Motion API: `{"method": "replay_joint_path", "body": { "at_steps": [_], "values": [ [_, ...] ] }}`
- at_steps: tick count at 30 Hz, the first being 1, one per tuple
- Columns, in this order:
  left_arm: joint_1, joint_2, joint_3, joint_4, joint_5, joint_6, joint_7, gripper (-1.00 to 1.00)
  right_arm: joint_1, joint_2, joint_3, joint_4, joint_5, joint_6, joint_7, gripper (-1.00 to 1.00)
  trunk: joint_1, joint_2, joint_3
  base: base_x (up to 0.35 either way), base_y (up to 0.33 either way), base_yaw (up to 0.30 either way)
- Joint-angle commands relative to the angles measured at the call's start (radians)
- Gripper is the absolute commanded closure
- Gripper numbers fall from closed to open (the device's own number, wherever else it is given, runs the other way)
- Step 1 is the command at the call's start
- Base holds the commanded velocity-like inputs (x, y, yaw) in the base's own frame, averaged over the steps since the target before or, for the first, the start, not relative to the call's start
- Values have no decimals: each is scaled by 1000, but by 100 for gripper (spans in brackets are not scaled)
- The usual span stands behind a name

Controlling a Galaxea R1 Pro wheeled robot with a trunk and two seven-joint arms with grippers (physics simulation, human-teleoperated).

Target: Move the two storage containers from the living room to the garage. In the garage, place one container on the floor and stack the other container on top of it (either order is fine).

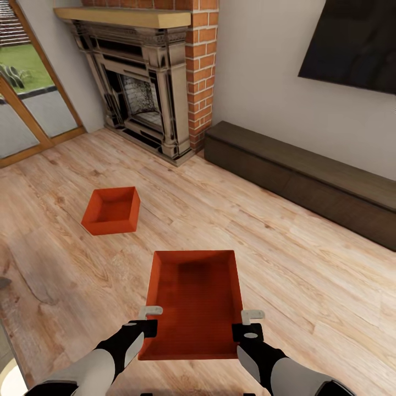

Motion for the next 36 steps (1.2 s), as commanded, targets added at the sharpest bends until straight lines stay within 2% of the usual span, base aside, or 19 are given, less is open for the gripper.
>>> {"method": "replay_joint_path", "body": {
  "at_steps": [1, 36],
  "values": [
    [0, 13, 46, -1, -13, 8, 13, 100, -1, -1, -16, -1, 11, -3, -8, 100, 0, -1, 0, 0, 0, 0],
    [0, 14, 46, -14, -13, 8, 13, 100, -1, -2, -18, 0, 11, -3, -8, 100, 0, -1, 55, 0, 0, 0]
  ]
}}
